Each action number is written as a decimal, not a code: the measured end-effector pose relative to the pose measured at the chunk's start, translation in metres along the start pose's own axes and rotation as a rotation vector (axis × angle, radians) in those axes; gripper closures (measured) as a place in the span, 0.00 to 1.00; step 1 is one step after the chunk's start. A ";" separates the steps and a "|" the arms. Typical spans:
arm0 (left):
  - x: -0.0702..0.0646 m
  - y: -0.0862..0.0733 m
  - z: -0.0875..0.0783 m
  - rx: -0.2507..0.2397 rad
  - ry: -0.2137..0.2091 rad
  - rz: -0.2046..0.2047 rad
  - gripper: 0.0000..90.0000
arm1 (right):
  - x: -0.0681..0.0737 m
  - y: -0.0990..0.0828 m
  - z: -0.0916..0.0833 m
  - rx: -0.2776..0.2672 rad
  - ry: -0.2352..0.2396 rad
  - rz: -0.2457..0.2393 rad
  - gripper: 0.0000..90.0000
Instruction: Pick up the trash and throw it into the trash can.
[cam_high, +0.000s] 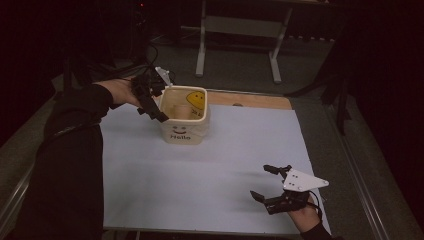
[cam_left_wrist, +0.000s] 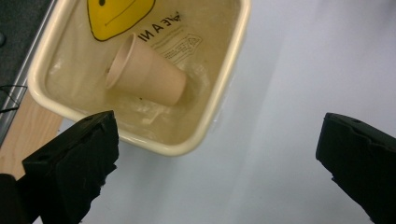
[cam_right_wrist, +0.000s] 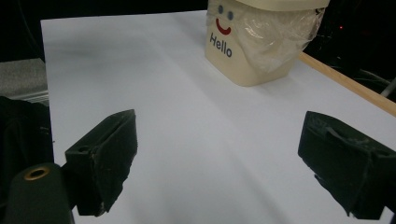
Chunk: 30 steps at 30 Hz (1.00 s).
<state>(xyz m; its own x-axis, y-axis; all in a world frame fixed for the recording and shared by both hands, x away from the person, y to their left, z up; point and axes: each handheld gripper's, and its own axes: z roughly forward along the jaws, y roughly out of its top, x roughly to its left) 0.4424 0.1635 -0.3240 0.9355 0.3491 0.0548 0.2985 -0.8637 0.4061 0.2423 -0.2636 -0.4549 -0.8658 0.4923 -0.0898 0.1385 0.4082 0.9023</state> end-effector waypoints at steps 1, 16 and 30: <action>-0.001 -0.002 0.000 -0.010 -0.004 -0.004 0.01 | 0.000 0.000 0.000 0.001 -0.001 -0.002 0.13; -0.023 -0.034 -0.012 -0.113 0.033 -0.057 0.00 | -0.001 0.000 0.002 0.007 -0.001 0.001 0.13; -0.044 -0.062 -0.006 -0.150 0.039 -0.082 0.01 | -0.001 -0.001 0.003 0.006 0.001 0.001 0.13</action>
<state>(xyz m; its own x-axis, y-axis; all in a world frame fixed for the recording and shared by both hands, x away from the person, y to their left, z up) 0.3816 0.2041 -0.3466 0.9003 0.4323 0.0502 0.3390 -0.7689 0.5421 0.2447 -0.2620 -0.4569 -0.8661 0.4920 -0.0881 0.1427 0.4124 0.8997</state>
